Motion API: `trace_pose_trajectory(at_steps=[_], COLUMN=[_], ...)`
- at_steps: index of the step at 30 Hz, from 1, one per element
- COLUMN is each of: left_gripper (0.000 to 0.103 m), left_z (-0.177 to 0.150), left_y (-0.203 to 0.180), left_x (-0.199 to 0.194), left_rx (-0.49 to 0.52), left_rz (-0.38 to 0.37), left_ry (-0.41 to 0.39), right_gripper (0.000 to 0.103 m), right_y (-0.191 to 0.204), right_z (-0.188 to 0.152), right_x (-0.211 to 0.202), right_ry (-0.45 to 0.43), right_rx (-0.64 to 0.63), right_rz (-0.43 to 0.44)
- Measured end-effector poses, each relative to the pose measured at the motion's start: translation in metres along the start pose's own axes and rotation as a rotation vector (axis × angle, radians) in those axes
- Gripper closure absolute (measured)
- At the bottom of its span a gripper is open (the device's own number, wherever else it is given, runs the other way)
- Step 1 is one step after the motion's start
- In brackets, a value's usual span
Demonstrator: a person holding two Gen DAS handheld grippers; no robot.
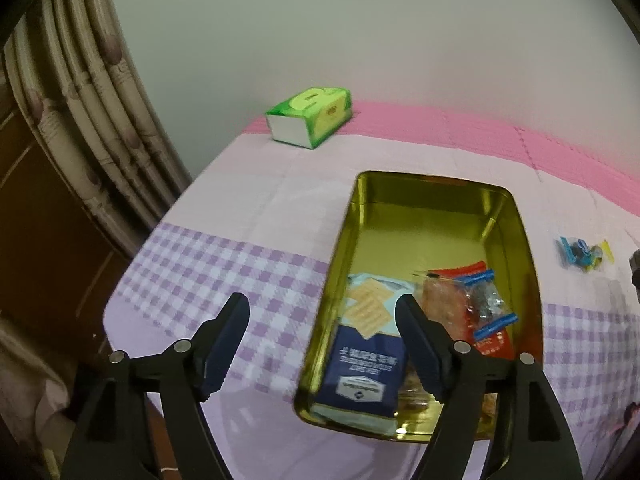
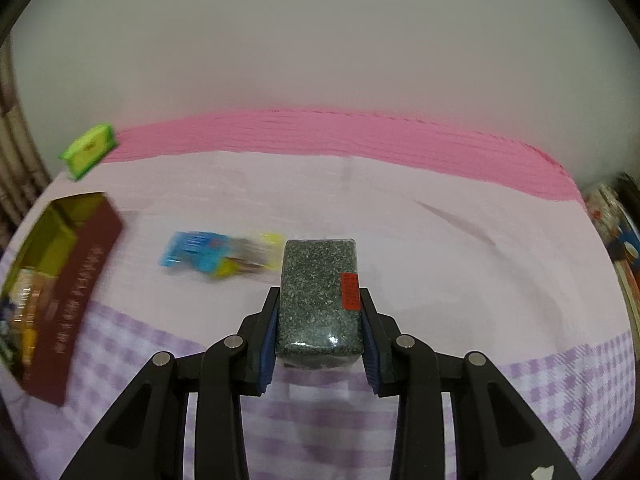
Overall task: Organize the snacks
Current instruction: 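Carry the grey square cake into the gold tin with the right gripper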
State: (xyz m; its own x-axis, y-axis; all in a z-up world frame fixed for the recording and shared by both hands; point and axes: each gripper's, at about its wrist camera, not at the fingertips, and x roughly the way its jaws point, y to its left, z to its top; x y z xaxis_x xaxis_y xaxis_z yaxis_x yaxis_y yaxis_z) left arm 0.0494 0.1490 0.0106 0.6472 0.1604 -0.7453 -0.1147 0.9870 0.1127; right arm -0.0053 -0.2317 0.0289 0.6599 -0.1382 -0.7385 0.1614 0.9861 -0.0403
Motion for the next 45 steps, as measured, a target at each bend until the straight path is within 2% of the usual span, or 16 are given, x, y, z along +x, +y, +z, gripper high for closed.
trace_pose_trajectory(at_steps=[11,19,29,45], left_gripper=[0.026,0.026,0.026,0.025], left_z=[-0.009,-0.022,-0.023,-0.022], left_y=[0.037,0.066,0.076,0.075], left_x=[0.007,0.011,0.021,0.022], left_rx=[-0.095,-0.133,-0.176,-0.187], left_rz=[0.077,0.128,0.115,0.098], left_ry=[0.051,0.080,0.119,0.107], right_gripper=[0.070,0.070,0.070,0.070], right_y=[0.115,0.185,0.240,0.260], right_z=[0.019,0.017,0.014,0.004], right_x=[-0.024,-0.027,-0.011,0.013], right_ry=[-0.009,0.005,0.047,0.078], right_rx=[-0.154,-0.266,-0.340,-0.392], right_rz=[0.217,0.297,0.330,0.282])
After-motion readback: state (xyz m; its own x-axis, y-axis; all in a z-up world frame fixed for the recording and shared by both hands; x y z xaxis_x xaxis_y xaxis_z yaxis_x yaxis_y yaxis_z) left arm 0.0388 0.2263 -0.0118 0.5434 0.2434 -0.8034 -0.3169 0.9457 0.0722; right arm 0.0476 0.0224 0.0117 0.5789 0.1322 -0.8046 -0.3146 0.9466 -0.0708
